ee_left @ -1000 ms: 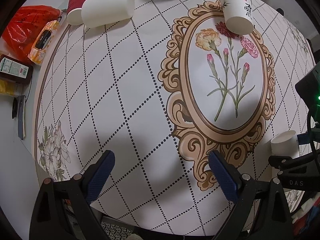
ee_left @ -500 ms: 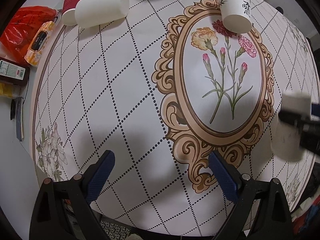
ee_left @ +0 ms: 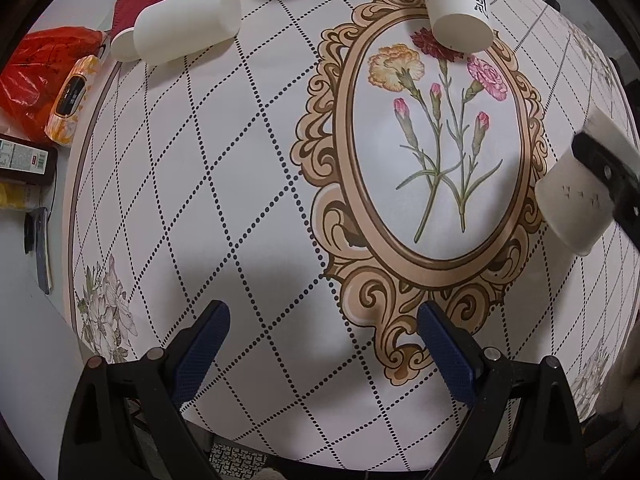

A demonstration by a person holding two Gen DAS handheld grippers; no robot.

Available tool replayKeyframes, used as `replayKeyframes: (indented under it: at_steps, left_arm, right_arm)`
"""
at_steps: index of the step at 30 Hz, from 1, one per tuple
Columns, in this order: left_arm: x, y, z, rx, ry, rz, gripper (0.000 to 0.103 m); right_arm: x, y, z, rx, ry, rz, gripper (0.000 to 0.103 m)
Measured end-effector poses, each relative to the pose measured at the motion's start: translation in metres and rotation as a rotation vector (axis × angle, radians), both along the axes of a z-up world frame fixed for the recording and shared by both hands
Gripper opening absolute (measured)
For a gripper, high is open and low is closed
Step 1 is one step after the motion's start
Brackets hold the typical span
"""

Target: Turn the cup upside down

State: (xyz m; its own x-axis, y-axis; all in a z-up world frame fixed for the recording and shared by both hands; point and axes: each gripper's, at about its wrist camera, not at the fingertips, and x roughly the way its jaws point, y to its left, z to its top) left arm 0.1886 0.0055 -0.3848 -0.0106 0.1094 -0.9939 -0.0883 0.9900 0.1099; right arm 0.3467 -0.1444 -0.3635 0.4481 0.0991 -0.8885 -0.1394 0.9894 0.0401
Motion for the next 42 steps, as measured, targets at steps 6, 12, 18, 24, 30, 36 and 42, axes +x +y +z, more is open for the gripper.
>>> replayKeyframes:
  at_steps: [6, 12, 18, 24, 30, 36, 42]
  left_arm:
    - [-0.002, -0.002, 0.001, -0.013, -0.001, -0.011, 0.096]
    - [0.000, -0.004, 0.009, -0.024, -0.018, -0.038, 0.096]
    - [0.004, -0.011, 0.026, -0.028, -0.062, -0.082, 0.096]
    - [0.004, -0.014, 0.058, -0.034, -0.143, -0.130, 0.096]
    - [-0.007, -0.016, 0.089, -0.060, -0.209, -0.180, 0.096]
    - [-0.035, -0.024, 0.135, -0.065, -0.300, -0.229, 0.096]
    - [-0.067, -0.033, 0.198, -0.050, -0.402, -0.240, 0.096]
  right_arm:
    - [-0.024, -0.006, -0.004, 0.007, 0.015, -0.004, 0.062]
    - [-0.037, -0.008, -0.008, -0.015, 0.035, -0.030, 0.063]
    - [-0.044, -0.015, -0.005, -0.018, 0.063, -0.082, 0.085]
    - [-0.053, -0.027, 0.015, -0.023, 0.098, -0.165, 0.095]
    - [-0.083, -0.044, 0.059, -0.085, 0.076, -0.292, 0.096]
    - [-0.121, -0.053, 0.110, -0.141, 0.057, -0.358, 0.096]
    - [-0.160, -0.055, 0.171, -0.131, 0.005, -0.343, 0.096]
